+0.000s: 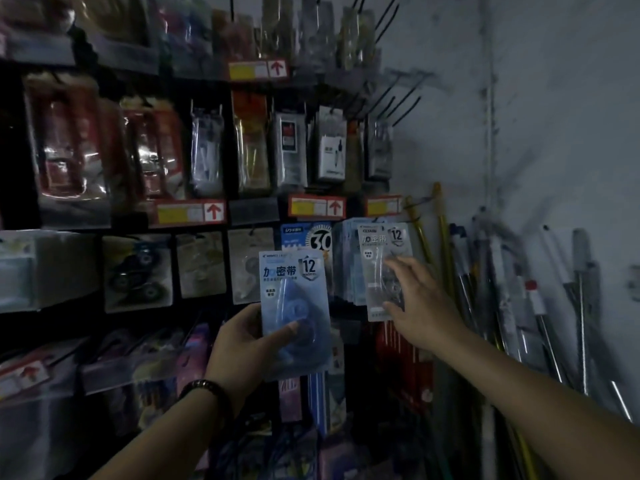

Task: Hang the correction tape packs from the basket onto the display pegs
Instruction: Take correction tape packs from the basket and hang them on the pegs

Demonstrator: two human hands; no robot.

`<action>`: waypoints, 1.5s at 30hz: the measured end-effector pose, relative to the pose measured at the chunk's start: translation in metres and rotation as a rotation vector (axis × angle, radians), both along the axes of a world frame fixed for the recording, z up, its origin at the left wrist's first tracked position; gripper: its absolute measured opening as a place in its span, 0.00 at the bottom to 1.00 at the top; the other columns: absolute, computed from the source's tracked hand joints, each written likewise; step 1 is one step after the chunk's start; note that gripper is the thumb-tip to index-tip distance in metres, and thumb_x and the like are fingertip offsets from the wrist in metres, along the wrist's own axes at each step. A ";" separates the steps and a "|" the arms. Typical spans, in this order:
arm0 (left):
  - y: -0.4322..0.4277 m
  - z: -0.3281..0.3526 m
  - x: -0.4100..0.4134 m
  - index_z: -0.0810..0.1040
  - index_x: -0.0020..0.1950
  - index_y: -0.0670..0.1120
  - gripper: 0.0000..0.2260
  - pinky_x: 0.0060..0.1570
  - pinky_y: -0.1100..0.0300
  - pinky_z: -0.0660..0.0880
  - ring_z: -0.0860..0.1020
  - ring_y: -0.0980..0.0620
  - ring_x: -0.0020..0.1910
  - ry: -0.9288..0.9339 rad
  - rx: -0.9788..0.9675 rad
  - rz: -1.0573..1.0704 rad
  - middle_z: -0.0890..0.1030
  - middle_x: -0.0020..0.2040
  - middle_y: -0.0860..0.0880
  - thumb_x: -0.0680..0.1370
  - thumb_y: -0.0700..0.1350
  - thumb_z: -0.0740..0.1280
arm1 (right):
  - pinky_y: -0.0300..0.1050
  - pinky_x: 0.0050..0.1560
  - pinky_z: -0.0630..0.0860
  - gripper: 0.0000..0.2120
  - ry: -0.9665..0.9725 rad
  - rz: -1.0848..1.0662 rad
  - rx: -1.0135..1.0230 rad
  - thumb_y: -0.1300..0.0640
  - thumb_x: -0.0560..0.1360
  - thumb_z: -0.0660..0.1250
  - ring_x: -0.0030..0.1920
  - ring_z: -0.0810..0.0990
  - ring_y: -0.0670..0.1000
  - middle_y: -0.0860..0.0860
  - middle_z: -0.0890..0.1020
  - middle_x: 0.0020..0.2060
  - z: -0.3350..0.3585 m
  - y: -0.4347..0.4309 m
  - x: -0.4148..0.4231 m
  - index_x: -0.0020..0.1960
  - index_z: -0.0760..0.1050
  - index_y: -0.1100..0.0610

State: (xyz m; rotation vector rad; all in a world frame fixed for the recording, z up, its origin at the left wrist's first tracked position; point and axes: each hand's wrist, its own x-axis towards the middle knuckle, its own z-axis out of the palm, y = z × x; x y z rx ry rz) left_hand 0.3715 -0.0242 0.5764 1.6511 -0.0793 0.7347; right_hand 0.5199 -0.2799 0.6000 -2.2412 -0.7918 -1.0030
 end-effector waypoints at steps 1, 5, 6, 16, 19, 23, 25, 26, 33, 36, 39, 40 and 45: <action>-0.002 0.001 0.003 0.85 0.58 0.49 0.13 0.56 0.42 0.84 0.88 0.47 0.51 0.001 0.009 0.000 0.89 0.51 0.49 0.74 0.41 0.79 | 0.46 0.67 0.72 0.37 0.011 0.001 0.002 0.54 0.80 0.73 0.73 0.67 0.48 0.41 0.59 0.77 0.003 -0.002 0.004 0.81 0.57 0.43; -0.010 0.003 0.013 0.85 0.57 0.49 0.13 0.56 0.43 0.84 0.88 0.49 0.50 0.018 0.026 -0.003 0.89 0.50 0.50 0.75 0.40 0.78 | 0.46 0.69 0.70 0.38 -0.009 0.011 0.029 0.55 0.80 0.73 0.76 0.65 0.48 0.42 0.58 0.79 0.013 -0.003 0.017 0.81 0.55 0.41; -0.011 0.004 0.014 0.85 0.57 0.49 0.13 0.55 0.43 0.84 0.88 0.49 0.49 0.020 0.031 0.001 0.89 0.50 0.50 0.75 0.41 0.79 | 0.46 0.69 0.69 0.38 -0.016 0.012 0.030 0.55 0.79 0.73 0.76 0.64 0.48 0.42 0.58 0.79 0.015 -0.002 0.019 0.81 0.55 0.41; -0.018 0.013 0.029 0.85 0.56 0.48 0.11 0.54 0.42 0.85 0.89 0.49 0.48 0.025 0.095 0.027 0.89 0.49 0.50 0.75 0.42 0.79 | 0.52 0.75 0.68 0.37 0.020 0.030 -0.059 0.56 0.81 0.71 0.80 0.58 0.50 0.43 0.57 0.80 0.024 0.003 0.043 0.82 0.55 0.41; -0.023 0.018 0.032 0.85 0.56 0.49 0.12 0.52 0.43 0.85 0.89 0.50 0.47 0.020 0.092 0.025 0.89 0.49 0.51 0.74 0.42 0.79 | 0.55 0.74 0.71 0.37 0.017 -0.002 -0.035 0.57 0.79 0.72 0.79 0.60 0.51 0.45 0.59 0.78 0.025 0.010 0.047 0.80 0.56 0.42; -0.027 0.023 0.037 0.84 0.58 0.49 0.15 0.50 0.46 0.86 0.89 0.50 0.47 0.024 0.084 0.035 0.89 0.49 0.51 0.73 0.43 0.80 | 0.59 0.71 0.73 0.42 0.010 -0.075 -0.082 0.62 0.76 0.73 0.78 0.61 0.56 0.47 0.59 0.78 0.024 0.021 0.053 0.80 0.54 0.43; -0.028 0.025 0.039 0.84 0.58 0.50 0.15 0.48 0.46 0.86 0.89 0.50 0.47 0.026 0.081 0.049 0.89 0.49 0.50 0.73 0.44 0.81 | 0.60 0.67 0.76 0.46 -0.011 -0.131 -0.130 0.64 0.74 0.74 0.77 0.62 0.57 0.47 0.58 0.78 0.023 0.027 0.059 0.81 0.51 0.43; -0.029 0.025 0.041 0.84 0.58 0.50 0.16 0.48 0.46 0.87 0.89 0.49 0.47 0.030 0.080 0.055 0.89 0.49 0.49 0.72 0.45 0.81 | 0.60 0.65 0.78 0.47 -0.005 -0.139 -0.138 0.65 0.74 0.74 0.77 0.62 0.57 0.47 0.57 0.78 0.023 0.030 0.061 0.81 0.51 0.42; -0.032 0.026 0.045 0.84 0.57 0.52 0.15 0.46 0.48 0.87 0.88 0.50 0.46 0.044 0.076 0.095 0.89 0.48 0.50 0.72 0.46 0.81 | 0.56 0.58 0.81 0.23 -0.076 -0.061 0.007 0.51 0.80 0.67 0.66 0.74 0.52 0.47 0.64 0.71 0.019 0.031 0.044 0.73 0.64 0.46; -0.038 0.027 0.047 0.83 0.58 0.52 0.15 0.41 0.55 0.85 0.88 0.50 0.47 0.035 0.047 0.082 0.88 0.50 0.50 0.73 0.46 0.81 | 0.47 0.51 0.81 0.22 -0.260 0.118 0.047 0.42 0.79 0.65 0.58 0.75 0.48 0.46 0.67 0.65 0.009 0.024 0.007 0.70 0.67 0.48; -0.049 0.027 0.053 0.84 0.57 0.52 0.14 0.48 0.48 0.86 0.87 0.47 0.50 0.059 0.030 0.064 0.87 0.52 0.48 0.73 0.47 0.81 | 0.43 0.59 0.78 0.38 -0.257 0.180 -0.100 0.33 0.75 0.68 0.64 0.71 0.45 0.44 0.65 0.69 -0.006 0.021 -0.015 0.79 0.61 0.47; -0.053 0.026 0.055 0.85 0.55 0.52 0.13 0.51 0.43 0.86 0.88 0.46 0.49 0.061 0.015 0.055 0.88 0.51 0.47 0.73 0.46 0.81 | 0.45 0.61 0.78 0.42 -0.237 0.187 -0.132 0.31 0.74 0.68 0.67 0.70 0.46 0.44 0.65 0.70 -0.011 0.021 -0.016 0.81 0.59 0.47; -0.069 0.023 0.060 0.85 0.56 0.52 0.10 0.55 0.41 0.84 0.88 0.46 0.51 0.068 0.032 -0.017 0.89 0.51 0.48 0.76 0.44 0.78 | 0.54 0.62 0.80 0.42 -0.107 0.225 -0.033 0.35 0.73 0.65 0.67 0.74 0.48 0.42 0.67 0.69 -0.024 0.023 -0.009 0.82 0.57 0.44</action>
